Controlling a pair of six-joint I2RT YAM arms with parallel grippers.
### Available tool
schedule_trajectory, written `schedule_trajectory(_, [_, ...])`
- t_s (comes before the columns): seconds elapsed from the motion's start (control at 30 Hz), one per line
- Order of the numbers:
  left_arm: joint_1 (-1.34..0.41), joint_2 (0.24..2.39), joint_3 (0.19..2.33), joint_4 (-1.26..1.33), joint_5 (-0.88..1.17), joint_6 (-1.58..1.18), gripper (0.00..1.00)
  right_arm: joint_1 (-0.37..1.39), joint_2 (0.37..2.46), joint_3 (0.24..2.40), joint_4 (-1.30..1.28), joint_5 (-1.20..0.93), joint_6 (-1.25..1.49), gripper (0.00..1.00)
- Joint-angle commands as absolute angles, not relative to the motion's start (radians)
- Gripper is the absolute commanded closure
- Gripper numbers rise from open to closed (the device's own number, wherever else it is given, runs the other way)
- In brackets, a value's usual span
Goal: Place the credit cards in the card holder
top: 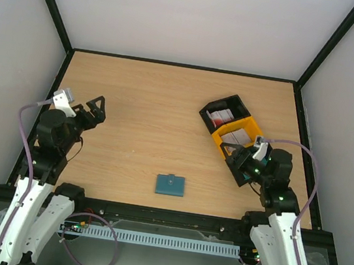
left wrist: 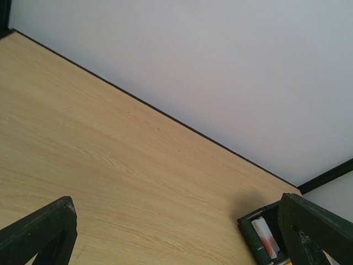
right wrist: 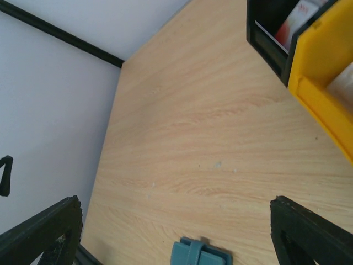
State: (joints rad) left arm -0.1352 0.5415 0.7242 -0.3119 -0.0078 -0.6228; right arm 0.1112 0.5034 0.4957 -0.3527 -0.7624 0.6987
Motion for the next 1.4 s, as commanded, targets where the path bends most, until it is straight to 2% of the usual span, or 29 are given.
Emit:
schedule_trajectory(0.0, [-0.136,0.542,0.702,-0.276,0.082,-0.698,0.00,0.144,0.536,0.451,-0.291,-0.800,0.693,0.10])
schedule_trajectory(0.17, [-0.150,0.578,0.653,-0.315,0.241,-0.809,0.00,0.175,0.612,0.392,-0.264,-0.792,0.697,0.11])
schedule_trajectory(0.3, [-0.229,0.574,0.565,-0.372,0.248,-0.876,0.00,0.231,0.648,0.393,-0.302,-0.691,0.695,0.13])
schedule_trajectory(0.47, [-0.434,0.492,0.421,-0.292,0.186,-0.992,0.00,0.431,0.701,0.386,-0.250,-0.520,0.797,0.17])
schedule_trajectory(0.6, [-0.559,0.514,0.360,-0.241,0.162,-1.052,0.01,0.599,0.782,0.384,-0.192,-0.386,0.882,0.21])
schedule_trajectory(0.8, [-0.678,0.651,0.350,-0.226,0.148,-1.062,0.15,0.811,0.920,0.417,-0.168,-0.248,0.944,0.30])
schedule_trajectory(0.87, [-0.722,0.705,0.347,-0.211,0.131,-1.081,0.20,0.862,0.983,0.427,-0.164,-0.267,0.942,0.37])
schedule_trajectory(1.0, [-0.844,0.732,0.318,-0.150,0.037,-1.169,0.24,0.956,1.059,0.454,-0.210,-0.295,0.949,0.41])
schedule_trajectory(1.1, [-0.869,0.771,0.288,-0.081,0.047,-1.204,0.24,0.969,1.072,0.408,-0.176,-0.347,0.975,0.44])
schedule_trajectory(1.23, [-0.893,0.814,0.290,-0.067,0.030,-1.212,0.27,0.986,1.100,0.363,-0.085,-0.415,1.039,0.58])
schedule_trajectory(1.37, [-0.907,0.812,0.278,-0.047,0.010,-1.215,0.30,1.023,1.117,0.338,-0.020,-0.404,1.144,0.65])
